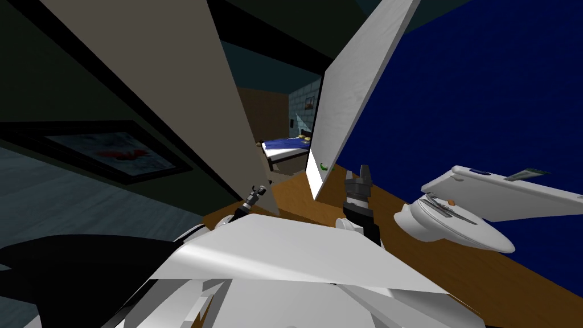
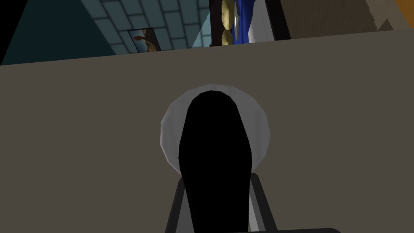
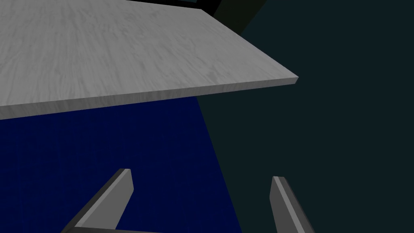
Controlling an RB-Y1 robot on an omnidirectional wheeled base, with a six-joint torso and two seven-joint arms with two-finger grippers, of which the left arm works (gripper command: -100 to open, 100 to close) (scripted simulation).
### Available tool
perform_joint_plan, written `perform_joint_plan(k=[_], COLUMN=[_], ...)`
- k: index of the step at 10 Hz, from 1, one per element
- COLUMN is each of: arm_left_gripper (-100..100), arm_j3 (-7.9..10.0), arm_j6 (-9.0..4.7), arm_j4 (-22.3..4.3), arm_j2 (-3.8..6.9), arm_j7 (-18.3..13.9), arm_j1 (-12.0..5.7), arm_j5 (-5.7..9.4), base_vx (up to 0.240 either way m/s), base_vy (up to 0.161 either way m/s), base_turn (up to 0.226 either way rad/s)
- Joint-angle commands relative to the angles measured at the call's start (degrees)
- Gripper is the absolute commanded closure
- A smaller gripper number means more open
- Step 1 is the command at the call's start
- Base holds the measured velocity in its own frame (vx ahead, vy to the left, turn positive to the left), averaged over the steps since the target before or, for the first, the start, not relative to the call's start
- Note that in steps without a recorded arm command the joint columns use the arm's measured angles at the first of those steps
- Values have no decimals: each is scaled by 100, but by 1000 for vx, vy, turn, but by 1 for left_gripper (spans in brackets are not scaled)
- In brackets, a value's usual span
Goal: Pull the door open
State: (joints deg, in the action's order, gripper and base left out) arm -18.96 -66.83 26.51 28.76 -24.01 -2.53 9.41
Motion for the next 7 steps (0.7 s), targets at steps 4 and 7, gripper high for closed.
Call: perform_joint_plan(k=[4, 7], arm_left_gripper=[100, 100], arm_j3=[-294, -251], arm_j6=[26, -32], arm_j4=[202, 39], arm_j2=[-52, -40], arm_j7=[23, 12], arm_j1=[8, 9], arm_j5=[-68, -2], base_vx=[-119, -100], base_vy=[114, 28], base_turn=[-9, -164])
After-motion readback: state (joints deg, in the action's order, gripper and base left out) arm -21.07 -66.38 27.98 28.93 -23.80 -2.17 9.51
